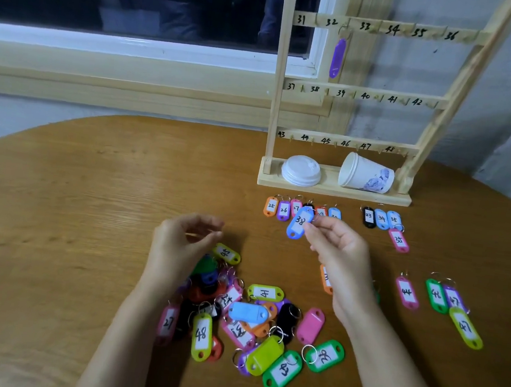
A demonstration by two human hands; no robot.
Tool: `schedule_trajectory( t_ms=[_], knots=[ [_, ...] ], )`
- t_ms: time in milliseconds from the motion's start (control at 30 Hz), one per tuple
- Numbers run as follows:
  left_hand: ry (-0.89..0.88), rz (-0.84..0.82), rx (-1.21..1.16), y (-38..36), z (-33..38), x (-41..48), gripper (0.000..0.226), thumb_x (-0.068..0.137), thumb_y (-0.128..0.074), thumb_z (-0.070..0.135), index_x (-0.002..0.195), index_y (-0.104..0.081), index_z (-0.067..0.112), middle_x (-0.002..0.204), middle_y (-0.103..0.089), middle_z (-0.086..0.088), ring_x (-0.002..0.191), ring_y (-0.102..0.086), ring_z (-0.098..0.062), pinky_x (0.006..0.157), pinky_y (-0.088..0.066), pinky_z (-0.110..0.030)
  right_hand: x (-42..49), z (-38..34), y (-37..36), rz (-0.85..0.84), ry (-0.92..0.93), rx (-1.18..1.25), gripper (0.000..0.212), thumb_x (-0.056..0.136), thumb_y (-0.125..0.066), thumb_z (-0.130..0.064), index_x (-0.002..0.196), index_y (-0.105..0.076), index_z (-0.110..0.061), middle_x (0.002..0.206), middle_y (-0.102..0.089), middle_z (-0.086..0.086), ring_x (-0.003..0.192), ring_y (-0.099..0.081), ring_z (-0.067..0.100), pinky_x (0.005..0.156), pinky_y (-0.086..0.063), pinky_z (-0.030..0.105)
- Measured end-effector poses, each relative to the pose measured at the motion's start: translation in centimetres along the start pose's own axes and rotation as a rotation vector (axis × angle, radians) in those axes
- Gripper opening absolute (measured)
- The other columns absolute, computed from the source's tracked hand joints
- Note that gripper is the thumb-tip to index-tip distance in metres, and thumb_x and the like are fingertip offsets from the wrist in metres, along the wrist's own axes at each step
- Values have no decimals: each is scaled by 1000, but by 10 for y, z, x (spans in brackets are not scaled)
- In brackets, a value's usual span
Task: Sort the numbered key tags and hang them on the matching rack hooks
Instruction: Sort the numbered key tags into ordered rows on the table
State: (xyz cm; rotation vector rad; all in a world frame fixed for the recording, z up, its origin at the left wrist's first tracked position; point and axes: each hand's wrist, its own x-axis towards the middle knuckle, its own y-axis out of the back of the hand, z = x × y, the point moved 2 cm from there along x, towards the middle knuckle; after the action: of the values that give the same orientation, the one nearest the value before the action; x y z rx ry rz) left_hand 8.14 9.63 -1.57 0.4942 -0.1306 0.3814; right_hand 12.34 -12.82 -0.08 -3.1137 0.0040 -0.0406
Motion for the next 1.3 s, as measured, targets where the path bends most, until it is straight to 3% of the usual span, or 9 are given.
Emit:
schedule_trajectory(
  t_ms=[233,500,600,767,933,1033,1100,1200,1300],
  knots=[
    [-98,-141,272,-6,-6,1,26,71,-81,22,95,-74,28,92,-68,15,88,-61,0,73,-39,-6,-1,1,1,-5,-8,-20,13,86,-67,-14,98,-67,-17,92,-70,0,70,-62,-8,61,-46,8],
    [-199,-132,283,-11,-5,1,29,69,-82,15,90,-72,33,90,-66,7,83,-61,-11,74,-45,-21,-3,0,1,-10,-14,-17,9,86,-67,-14,93,-67,-20,86,-69,-5,69,-61,-9,61,-45,8],
    [-196,-49,203,-12,-3,3,23,71,-81,13,85,-71,28,82,-65,1,74,-59,-11,67,-44,-19,-3,-3,2,-2,-8,-15,9,86,-66,-13,94,-67,-19,85,-68,-5,66,-60,-10,60,-45,8],
    [-142,78,-102,-12,12,5,13,79,-73,13,84,-68,24,90,-69,-6,81,-64,-26,74,-52,-40,-1,-15,18,46,9,2,11,87,-65,-13,98,-66,-16,85,-68,-6,66,-60,-11,57,-43,6],
    [-90,48,-341,-21,42,-1,17,82,-71,10,89,-70,26,88,-70,3,76,-60,-8,70,-47,-22,-2,-25,53,131,29,40,9,87,-65,-12,92,-65,-20,81,-66,-9,65,-59,-9,58,-44,7],
    [-24,31,-451,-34,50,-4,24,79,-72,6,94,-68,24,81,-66,-1,73,-57,-10,60,-45,-12,-7,-25,75,146,25,-22,9,87,-65,-13,93,-65,-19,80,-65,-7,64,-58,-9,57,-43,6],
    [35,25,-523,-43,53,-8,23,77,-72,2,89,-65,20,82,-64,-7,76,-57,-16,60,-47,-13,-13,-23,85,129,14,-98,8,86,-66,-13,92,-66,-19,80,-67,-6,64,-59,-9,57,-43,6],
    [71,-19,-511,-52,54,-14,17,79,-71,3,82,-66,19,80,-67,-5,79,-62,-19,74,-51,-27,-26,-12,91,62,-17,-244,11,83,-69,-13,91,-67,-21,81,-72,-4,71,-65,-3,64,-49,11],
    [57,-52,-466,-54,53,-18,15,83,-68,6,81,-69,21,73,-70,6,74,-62,-10,71,-48,-21,-41,3,87,15,7,-375,14,81,-71,-9,90,-68,-20,78,-71,0,66,-63,0,63,-47,13]
  ],
)
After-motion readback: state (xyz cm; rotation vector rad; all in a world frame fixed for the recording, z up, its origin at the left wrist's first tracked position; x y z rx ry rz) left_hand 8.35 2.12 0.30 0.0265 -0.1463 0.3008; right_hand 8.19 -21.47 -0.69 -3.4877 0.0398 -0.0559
